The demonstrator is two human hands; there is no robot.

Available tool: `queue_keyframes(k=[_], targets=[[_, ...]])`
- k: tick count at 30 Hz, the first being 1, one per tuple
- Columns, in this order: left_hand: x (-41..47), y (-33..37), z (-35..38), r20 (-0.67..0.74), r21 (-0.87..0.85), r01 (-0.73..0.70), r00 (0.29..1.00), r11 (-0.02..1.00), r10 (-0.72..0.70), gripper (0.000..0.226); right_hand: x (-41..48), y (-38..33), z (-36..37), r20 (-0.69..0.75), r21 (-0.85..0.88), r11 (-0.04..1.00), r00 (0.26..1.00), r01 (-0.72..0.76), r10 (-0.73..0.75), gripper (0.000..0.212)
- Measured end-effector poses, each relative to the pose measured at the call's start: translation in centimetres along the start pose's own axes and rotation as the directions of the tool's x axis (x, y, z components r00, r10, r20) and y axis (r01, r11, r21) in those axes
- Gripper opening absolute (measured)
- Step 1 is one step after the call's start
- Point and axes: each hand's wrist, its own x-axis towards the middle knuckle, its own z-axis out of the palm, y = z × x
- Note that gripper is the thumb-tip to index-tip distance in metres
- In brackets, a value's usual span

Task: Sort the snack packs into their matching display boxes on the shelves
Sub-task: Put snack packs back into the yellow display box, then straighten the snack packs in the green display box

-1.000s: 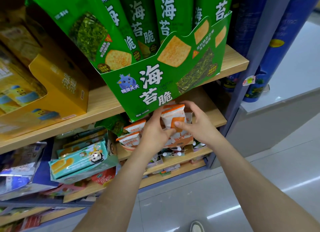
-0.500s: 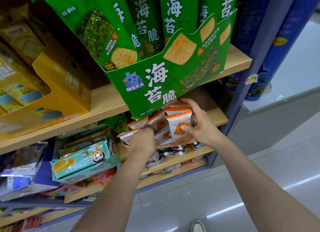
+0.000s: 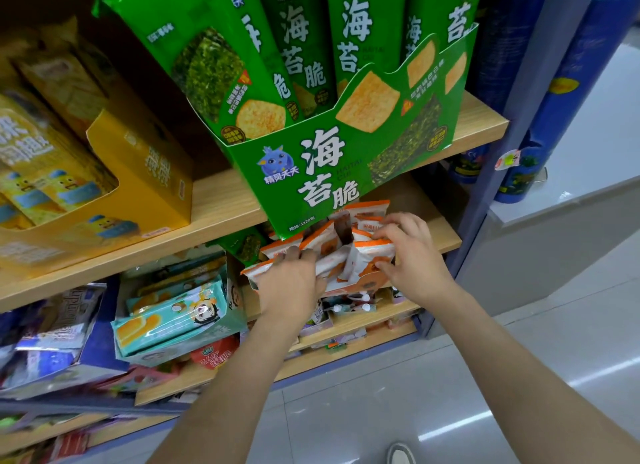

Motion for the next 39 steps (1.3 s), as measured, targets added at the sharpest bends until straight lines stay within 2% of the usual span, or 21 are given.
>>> queue_keyframes(k=[3,5,7,10,13,15,18,22,26,28,30,32,35,39], targets=[[-1.6,-0.5,-0.8,-0.247,-0.127,-0.133,0.964,0.983,0.099,0.035,0.1,-0.8,-0.3,0.052,-0.112,0.994,0.999,-0.005,0.011,0.043],[-2.4,-0.9,-1.0,-0.375,-0.210,-0.206,0.920,0.956,0.116,0.039,0.1,-1.3,-0.4,0.109,-0.151,0.988,0.994,0.027,-0.011,0.045],[-2.8,-1.2,-1.2,-0.409,-0.146,-0.226,0.900,0.963,0.149,0.054,0.0,-1.7,-0.2,0.170,-0.134,0.989,0.984,0.068,-0.044,0.057],[-2.4,-0.8,-1.1,-0.297,-0.107,-0.236,0.935,0.966,0.196,0.074,-0.4,-2.1,0.1,0.225,-0.122,0.987,0.971,0.109,-0.080,0.070],[-1.4,-0.2,0.9,-0.065,-0.205,-0.202,0.979,0.958,0.192,0.075,-0.3,-2.6,0.3,0.176,-0.126,0.986,0.981,0.109,-0.086,0.065],[-1.0,0.2,1.8,0.003,-0.269,-0.165,0.985,0.949,0.172,0.072,-0.2,-2.8,0.2,0.156,-0.137,0.987,0.985,0.088,-0.066,0.063],[-0.6,0.6,2.1,-0.037,-0.329,-0.138,0.990,0.934,0.133,0.067,-0.2,-2.6,-0.4,0.125,-0.244,0.967,0.991,0.073,-0.044,0.066],[-0.7,0.5,1.5,-0.146,-0.246,-0.161,0.981,0.956,0.127,0.056,0.0,-3.2,-0.8,0.135,-0.402,0.913,0.991,0.069,-0.015,0.066],[-2.1,-0.4,0.8,-0.202,-0.264,-0.166,0.973,0.950,0.114,0.050,-0.7,-3.7,-0.1,0.150,-0.421,0.897,0.986,0.132,-0.075,0.076],[-3.1,-1.6,0.8,-0.291,-0.296,-0.169,0.953,0.940,0.080,0.048,-1.2,-4.1,0.6,0.090,-0.407,0.895,0.983,0.181,-0.158,0.068],[-4.2,-3.1,0.9,-0.358,-0.284,-0.121,0.933,0.951,0.012,0.044,-1.4,-5.0,1.6,0.016,-0.403,0.888,0.972,0.219,-0.233,0.051],[-4.7,-4.5,0.7,-0.333,-0.261,-0.034,0.941,0.965,-0.057,0.043,-1.3,-6.2,2.8,-0.007,-0.418,0.880,0.967,0.228,-0.253,0.044],[-4.3,-5.8,1.0,-0.187,-0.158,0.064,0.978,0.985,-0.094,0.039,-1.0,-7.5,4.5,0.003,-0.458,0.866,0.975,0.201,-0.224,0.049],[-2.6,-6.4,1.0,-0.150,-0.185,0.020,0.987,0.983,-0.049,0.027,-0.8,-8.0,5.1,-0.061,-0.442,0.873,0.964,0.208,-0.260,0.045]])
